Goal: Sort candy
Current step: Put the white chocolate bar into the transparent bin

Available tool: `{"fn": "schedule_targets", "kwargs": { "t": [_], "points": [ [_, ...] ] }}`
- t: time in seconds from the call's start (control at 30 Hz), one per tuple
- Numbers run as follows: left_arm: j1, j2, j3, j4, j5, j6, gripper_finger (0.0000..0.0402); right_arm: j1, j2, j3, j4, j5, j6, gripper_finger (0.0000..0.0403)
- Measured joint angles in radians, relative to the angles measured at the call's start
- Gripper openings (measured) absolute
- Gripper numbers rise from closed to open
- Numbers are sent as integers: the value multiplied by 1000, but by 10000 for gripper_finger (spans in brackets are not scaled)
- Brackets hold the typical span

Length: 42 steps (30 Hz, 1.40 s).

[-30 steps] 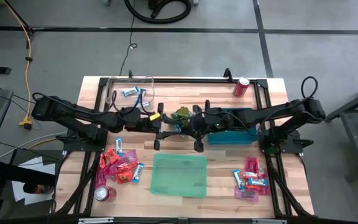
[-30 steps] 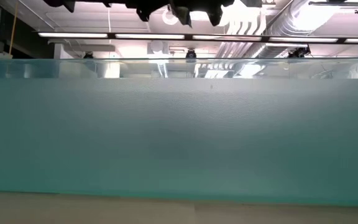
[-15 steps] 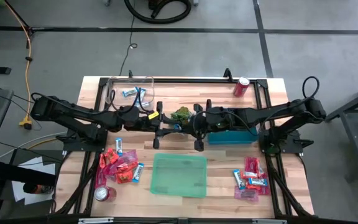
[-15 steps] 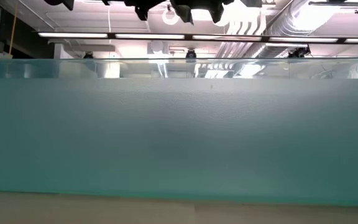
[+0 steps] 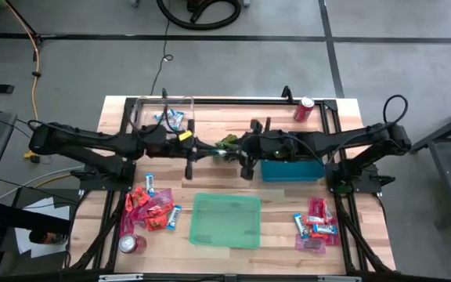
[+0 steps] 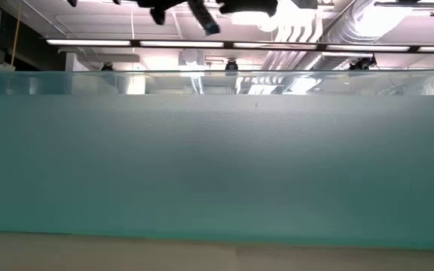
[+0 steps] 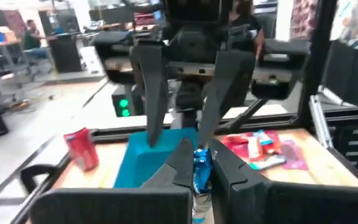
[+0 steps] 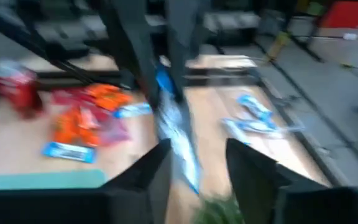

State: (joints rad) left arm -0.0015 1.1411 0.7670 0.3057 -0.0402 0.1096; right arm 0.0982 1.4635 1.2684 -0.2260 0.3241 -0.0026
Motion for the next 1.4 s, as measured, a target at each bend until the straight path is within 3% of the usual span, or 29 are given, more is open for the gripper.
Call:
{"fn": "schedule_targets", "kwargs": {
  "t": [0.07,0.17,0.23,0.3,0.4,0.5,0.67,0.8,1.07,1.4],
  "points": [
    [21,-51,0,-88,-73,22,1,-1,0,26,-77,68,-22,187],
    [77,-141,0,-223,-307,76,1,-2,0,62,-199,152,-22,215],
    [148,-187,1,-306,-468,79,1,-2,0,77,-264,166,-21,225],
    [248,-206,0,-388,-547,13,1,-2,0,81,-304,166,-12,228],
    [431,-190,0,-518,-507,-163,1,-2,0,81,-355,165,30,227],
    [594,-101,0,-615,-402,-276,1,-2,0,81,-421,165,63,225],
    [739,70,0,-668,-237,-352,0,-2,-10,80,-537,165,128,224],
    [762,142,0,-669,-171,-352,14,-2,-41,80,-691,163,247,224],
    [766,151,0,-701,-234,-347,82,15,-141,79,-904,175,434,224],
    [782,101,8,-781,-195,-564,190,52,-246,79,-1043,216,571,224]
  ]
}}
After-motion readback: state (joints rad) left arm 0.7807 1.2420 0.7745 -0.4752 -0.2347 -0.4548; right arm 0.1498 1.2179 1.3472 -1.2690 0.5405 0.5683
